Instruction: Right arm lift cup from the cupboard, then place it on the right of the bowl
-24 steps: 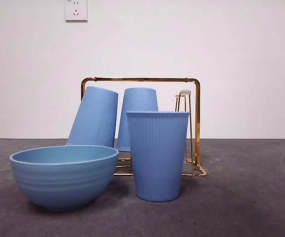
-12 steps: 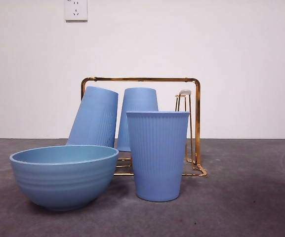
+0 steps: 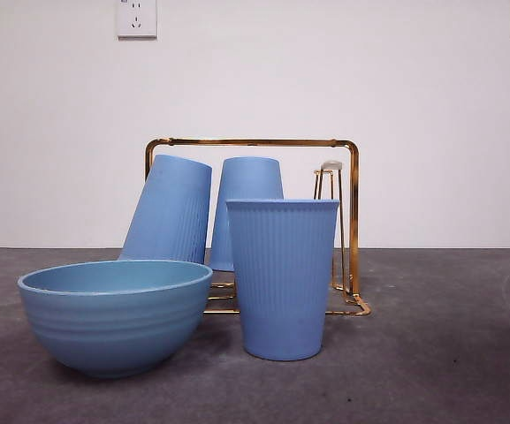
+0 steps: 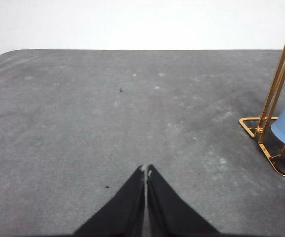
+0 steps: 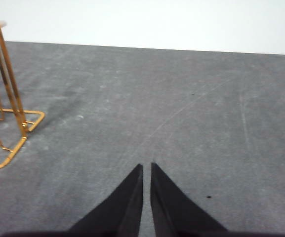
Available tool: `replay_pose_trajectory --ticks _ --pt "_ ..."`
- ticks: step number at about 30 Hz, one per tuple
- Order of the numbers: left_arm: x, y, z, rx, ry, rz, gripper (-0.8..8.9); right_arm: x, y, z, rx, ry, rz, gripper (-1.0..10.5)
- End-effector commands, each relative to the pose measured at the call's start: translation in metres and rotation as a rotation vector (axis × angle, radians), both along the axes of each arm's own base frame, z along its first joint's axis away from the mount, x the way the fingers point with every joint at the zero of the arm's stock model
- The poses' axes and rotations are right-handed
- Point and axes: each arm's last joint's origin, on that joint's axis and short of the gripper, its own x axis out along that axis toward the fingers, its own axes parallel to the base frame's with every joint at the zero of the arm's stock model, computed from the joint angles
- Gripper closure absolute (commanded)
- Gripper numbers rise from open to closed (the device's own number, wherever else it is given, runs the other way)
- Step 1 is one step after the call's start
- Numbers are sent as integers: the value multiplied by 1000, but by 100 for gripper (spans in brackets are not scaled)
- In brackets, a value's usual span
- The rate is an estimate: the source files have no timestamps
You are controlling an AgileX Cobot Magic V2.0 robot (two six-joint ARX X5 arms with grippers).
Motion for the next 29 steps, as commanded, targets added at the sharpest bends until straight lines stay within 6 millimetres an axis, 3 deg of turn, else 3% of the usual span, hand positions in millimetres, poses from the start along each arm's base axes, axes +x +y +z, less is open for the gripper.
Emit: replay_pose_trajectory --ticks 1,29 --pt "1 0 -7 14 21 -4 808 0 0 -3 -26 15 -19 922" --pt "1 0 -7 14 21 -4 808 0 0 0 -24 -17 -19 922"
